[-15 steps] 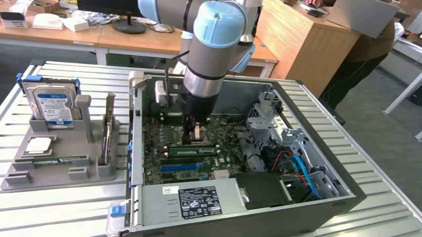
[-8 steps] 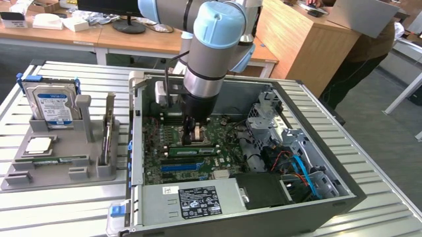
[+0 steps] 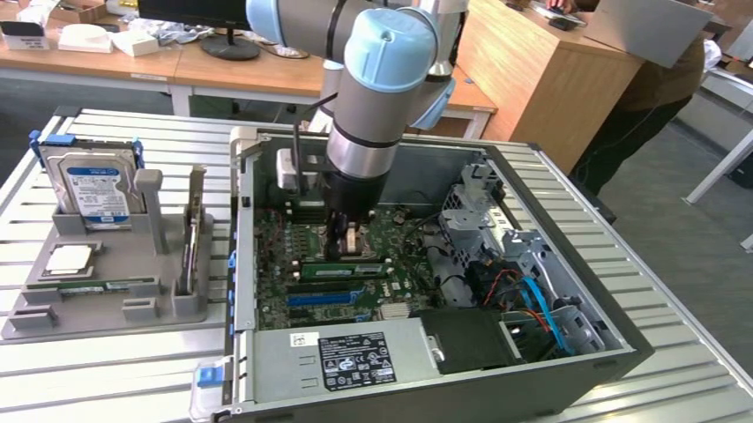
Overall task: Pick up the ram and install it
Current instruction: 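Press down the ram until it locks into place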
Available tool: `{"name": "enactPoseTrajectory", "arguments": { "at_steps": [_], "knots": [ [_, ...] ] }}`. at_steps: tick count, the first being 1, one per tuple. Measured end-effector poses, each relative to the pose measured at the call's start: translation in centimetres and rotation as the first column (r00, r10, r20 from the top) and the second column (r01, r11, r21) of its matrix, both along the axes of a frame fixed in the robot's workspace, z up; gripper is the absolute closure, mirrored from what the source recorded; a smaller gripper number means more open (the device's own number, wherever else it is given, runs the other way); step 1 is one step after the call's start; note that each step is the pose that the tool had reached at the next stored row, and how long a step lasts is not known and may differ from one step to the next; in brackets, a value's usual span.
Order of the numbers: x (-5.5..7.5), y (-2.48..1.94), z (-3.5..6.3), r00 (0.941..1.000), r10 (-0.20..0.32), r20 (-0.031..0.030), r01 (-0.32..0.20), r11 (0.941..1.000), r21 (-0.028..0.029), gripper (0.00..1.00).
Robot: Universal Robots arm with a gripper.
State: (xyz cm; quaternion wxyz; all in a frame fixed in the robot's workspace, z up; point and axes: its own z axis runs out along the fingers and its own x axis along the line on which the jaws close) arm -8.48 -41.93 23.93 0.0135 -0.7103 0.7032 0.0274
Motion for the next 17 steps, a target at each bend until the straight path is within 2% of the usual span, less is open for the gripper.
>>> {"name": "enactPoseTrajectory", "arguments": {
  "at_steps": [11, 15, 17],
  "knots": [
    [0.00, -0.01, -0.43, 1.0000, 0.000, -0.0001, 0.000, 1.0000, -0.0002, 0.90],
    [-0.01, -0.02, -1.07, 1.0000, 0.000, -0.0002, 0.000, 1.0000, -0.0004, 0.90],
    [-0.01, -0.01, -1.08, 1.0000, 0.000, -0.0001, 0.000, 1.0000, -0.0003, 0.90]
  ]
}}
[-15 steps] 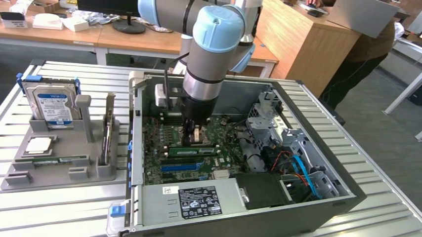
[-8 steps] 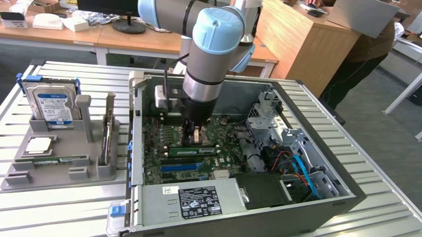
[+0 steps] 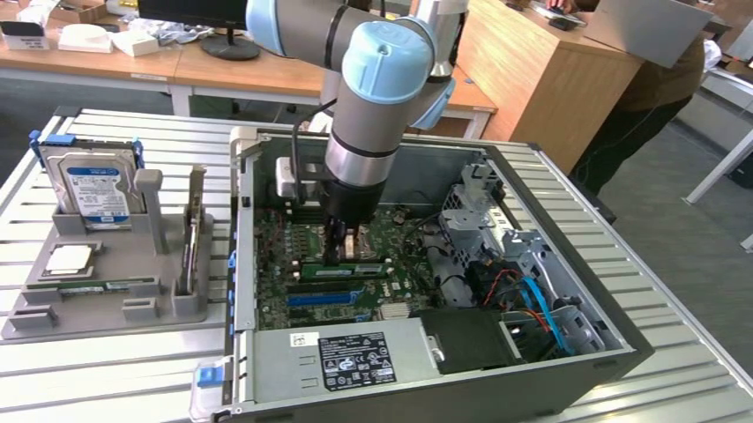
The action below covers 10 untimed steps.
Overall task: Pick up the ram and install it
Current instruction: 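Press down the ram until it locks into place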
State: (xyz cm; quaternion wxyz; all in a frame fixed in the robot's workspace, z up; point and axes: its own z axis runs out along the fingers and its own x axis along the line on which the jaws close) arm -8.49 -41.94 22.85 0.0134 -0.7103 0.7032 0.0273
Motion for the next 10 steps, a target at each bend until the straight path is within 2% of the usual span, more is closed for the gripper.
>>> {"name": "enactPoseTrajectory", "arguments": {
  "at_steps": [10],
  "knots": [
    [0.00, 0.00, -0.24, 1.0000, 0.000, 0.0000, 0.000, 1.0000, 0.0001, 0.90]
  ]
}}
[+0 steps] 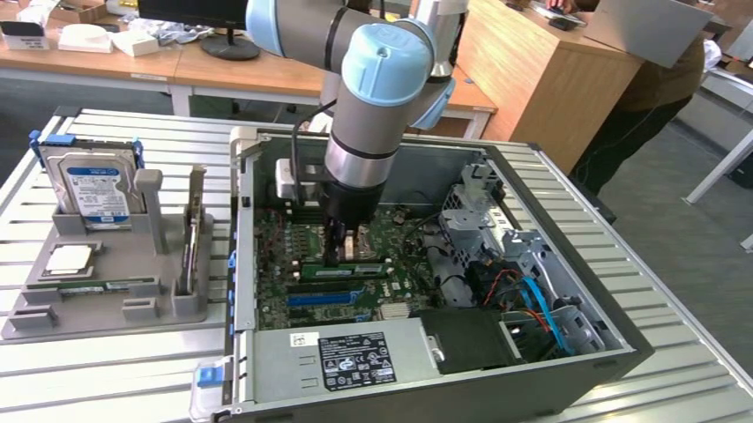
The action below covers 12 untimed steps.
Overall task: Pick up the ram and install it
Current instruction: 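Press down the ram until it locks into place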
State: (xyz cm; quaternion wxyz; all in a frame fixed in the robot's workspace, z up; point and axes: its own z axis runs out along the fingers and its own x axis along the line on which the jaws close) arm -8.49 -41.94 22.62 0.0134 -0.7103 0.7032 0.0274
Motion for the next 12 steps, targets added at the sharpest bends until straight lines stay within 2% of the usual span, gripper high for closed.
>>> {"name": "enactPoseTrajectory", "arguments": {
  "at_steps": [12],
  "knots": [
    [0.00, -0.01, -0.22, 1.0000, 0.000, 0.0000, 0.000, 1.0000, 0.0000, 0.90]
  ]
}}
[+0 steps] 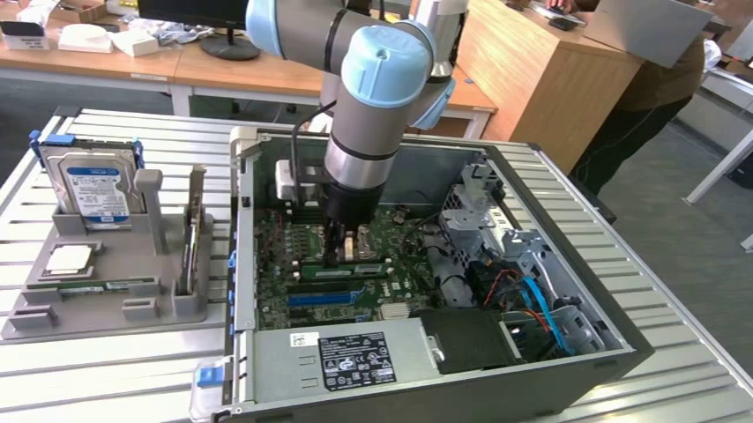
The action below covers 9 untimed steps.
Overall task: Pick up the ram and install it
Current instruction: 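Press down the ram until it locks into place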
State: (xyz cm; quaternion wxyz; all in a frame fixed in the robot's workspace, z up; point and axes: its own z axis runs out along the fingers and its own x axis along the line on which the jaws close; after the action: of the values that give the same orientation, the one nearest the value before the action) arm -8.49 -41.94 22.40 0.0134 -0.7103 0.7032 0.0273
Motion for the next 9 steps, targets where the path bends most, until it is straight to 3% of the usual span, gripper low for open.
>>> {"name": "enactPoseTrajectory", "arguments": {
  "at_steps": [9],
  "knots": [
    [0.00, 0.00, -0.13, 1.0000, 0.000, 0.0001, 0.000, 1.0000, 0.0002, 0.90]
  ]
}}
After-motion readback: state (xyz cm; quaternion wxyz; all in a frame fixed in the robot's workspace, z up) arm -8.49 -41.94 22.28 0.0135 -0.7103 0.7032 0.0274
